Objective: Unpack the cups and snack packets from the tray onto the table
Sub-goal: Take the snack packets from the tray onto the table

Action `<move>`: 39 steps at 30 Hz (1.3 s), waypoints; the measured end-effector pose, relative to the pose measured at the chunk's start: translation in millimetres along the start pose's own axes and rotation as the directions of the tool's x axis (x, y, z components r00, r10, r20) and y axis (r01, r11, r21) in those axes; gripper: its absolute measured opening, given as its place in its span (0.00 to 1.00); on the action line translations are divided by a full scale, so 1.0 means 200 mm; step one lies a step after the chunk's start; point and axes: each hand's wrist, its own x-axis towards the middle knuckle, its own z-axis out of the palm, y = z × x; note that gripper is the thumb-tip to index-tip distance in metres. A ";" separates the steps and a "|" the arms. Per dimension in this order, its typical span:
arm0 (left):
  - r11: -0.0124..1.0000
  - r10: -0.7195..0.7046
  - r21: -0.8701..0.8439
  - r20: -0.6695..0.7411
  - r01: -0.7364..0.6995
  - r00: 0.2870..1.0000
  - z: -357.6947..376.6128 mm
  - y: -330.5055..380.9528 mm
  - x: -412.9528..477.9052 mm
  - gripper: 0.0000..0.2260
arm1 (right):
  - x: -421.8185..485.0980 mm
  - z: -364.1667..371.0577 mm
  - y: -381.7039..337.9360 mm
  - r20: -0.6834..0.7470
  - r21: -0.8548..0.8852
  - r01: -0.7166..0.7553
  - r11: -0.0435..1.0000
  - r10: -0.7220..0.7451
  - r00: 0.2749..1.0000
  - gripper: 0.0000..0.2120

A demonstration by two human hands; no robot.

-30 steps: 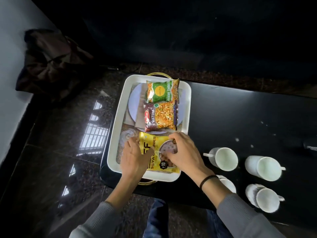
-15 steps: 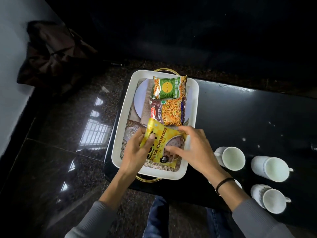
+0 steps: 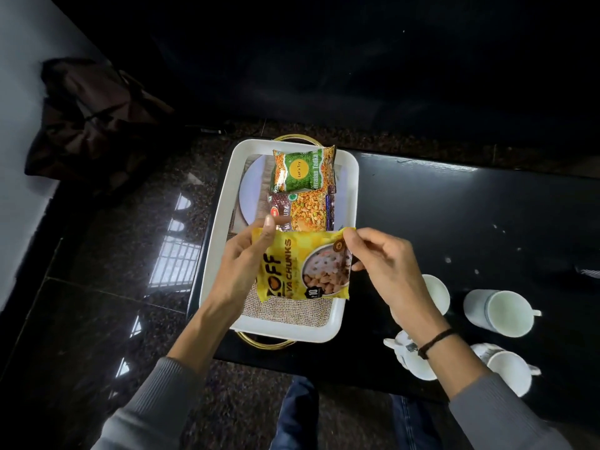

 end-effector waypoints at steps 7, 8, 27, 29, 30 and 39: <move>0.999 -0.029 -0.035 -0.116 0.025 0.993 0.13 0.02 0.04 0.21 | 0.01 0.03 0.01 -0.097 0.327 -0.172 0.929 0.214 0.972 0.09; 0.999 -0.022 -0.026 -0.114 0.019 0.993 0.14 0.03 0.05 0.21 | 0.02 0.02 0.02 -0.076 0.307 -0.170 0.936 0.203 0.976 0.09; 1.000 -0.031 0.000 0.045 0.031 0.999 0.27 0.15 0.12 0.23 | 0.10 -0.11 -0.03 0.079 0.397 -0.215 0.892 0.200 0.977 0.14; 0.999 -0.029 -0.035 0.104 0.033 0.994 0.32 0.14 0.08 0.11 | 0.10 -0.11 -0.02 0.120 0.440 -0.257 0.860 0.228 0.966 0.14; 0.999 -0.003 -0.045 0.125 0.009 0.992 0.34 0.14 0.07 0.17 | 0.10 -0.12 -0.01 0.138 0.454 -0.278 0.847 0.241 0.961 0.15; 0.999 0.047 -0.004 0.149 -0.047 0.988 0.48 0.19 0.08 0.04 | 0.14 -0.33 0.02 0.209 0.407 -0.285 0.868 0.215 0.954 0.26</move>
